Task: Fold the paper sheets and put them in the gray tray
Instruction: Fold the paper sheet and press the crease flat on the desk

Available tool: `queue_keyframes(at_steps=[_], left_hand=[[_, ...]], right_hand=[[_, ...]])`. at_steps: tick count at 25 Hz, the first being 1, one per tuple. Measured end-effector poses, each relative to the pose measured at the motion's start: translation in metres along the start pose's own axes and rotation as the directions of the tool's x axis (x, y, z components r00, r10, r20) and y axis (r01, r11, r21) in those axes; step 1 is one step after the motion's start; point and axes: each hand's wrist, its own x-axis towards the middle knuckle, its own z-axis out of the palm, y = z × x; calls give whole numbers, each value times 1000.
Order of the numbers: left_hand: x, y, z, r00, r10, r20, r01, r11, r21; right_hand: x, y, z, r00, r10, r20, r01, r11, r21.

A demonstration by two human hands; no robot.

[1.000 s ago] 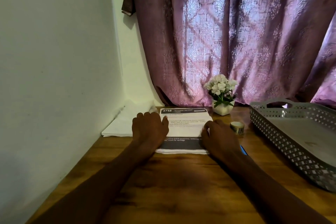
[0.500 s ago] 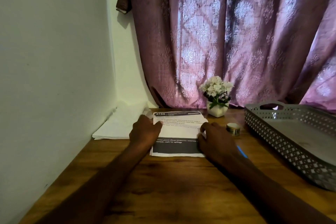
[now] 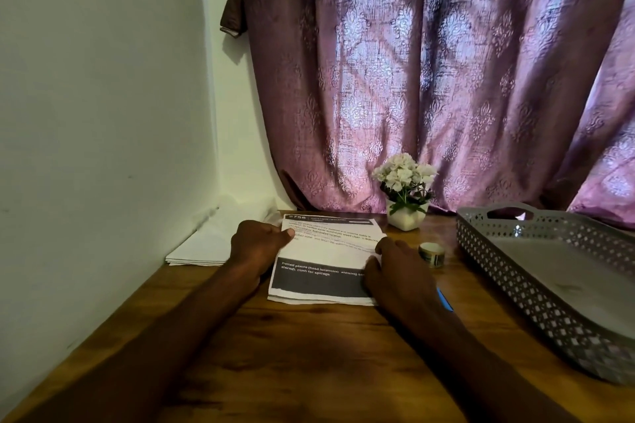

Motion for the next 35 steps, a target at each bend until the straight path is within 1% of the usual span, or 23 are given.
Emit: queue_keyframes(at_steps=[2,4,6,7,8,9,11,13,14,15,17,19,20,22,24,27,28,29,30,31,32,33,35], left_hand=[[-1,-1,0,997,71,-16,-68,987,145],[-3,-2,-1,990,126,-64,-104,957,272],[-5,-1,-1,976,182,-123,-133,935,329],[-5,-1,-1,969,205,-137,-152,935,321],[-4,-1,0,968,209,-137,-165,945,282],[-2,0,0,972,195,-129,-166,965,204],[0,3,0,992,105,-67,-109,992,-57],[0,8,-1,1000,5,16,1,948,-318],[3,12,-3,998,-32,53,50,918,-394],[5,17,-4,994,-56,94,92,897,-432],[13,27,-4,979,-84,183,160,877,-453],[19,34,-4,960,-101,262,209,881,-425],[21,33,-3,953,-102,286,216,891,-399],[24,23,-3,957,-58,284,160,923,-349],[26,13,-4,955,11,295,93,937,-338],[33,9,-18,941,60,333,87,907,-411],[37,9,-21,937,69,342,94,894,-439],[39,10,-23,934,77,348,98,883,-460],[40,10,-24,932,83,352,103,873,-476],[39,10,-24,931,84,355,107,867,-487],[39,9,-24,932,84,354,112,860,-499],[40,8,-24,933,81,350,118,851,-512],[43,7,-28,932,80,354,132,834,-535]], right_hand=[[0,2,-2,1000,10,9,-10,1000,-5],[0,3,-2,1000,15,16,-14,1000,-23],[0,4,-3,1000,25,9,-24,999,-31],[0,4,-2,1000,29,6,-29,999,-34],[0,3,-2,999,33,4,-32,999,-40],[0,4,-2,999,33,3,-33,998,-46],[-1,3,0,999,32,-3,-32,998,-50],[-2,3,1,999,32,-20,-32,999,-28],[-2,3,2,999,33,-30,-34,999,-16],[-1,4,2,999,32,-34,-32,999,-18],[2,5,4,999,18,-32,-19,998,-52],[3,6,7,1000,18,5,-17,998,-57],[3,7,8,999,15,29,-14,998,-59],[3,7,5,999,15,39,-13,998,-55],[6,8,-2,999,20,-26,-19,1000,15],[9,1,-12,968,-9,-251,65,974,217],[13,-3,-14,963,10,-271,71,956,285],[21,-6,-15,970,51,-239,39,932,359],[32,-8,-16,980,110,-167,-26,898,440],[43,-12,-18,981,178,-70,-113,834,540],[53,-15,-19,972,232,29,-195,738,646],[62,-18,-19,961,254,111,-249,615,748],[71,-21,-18,943,257,211,-298,369,881]])
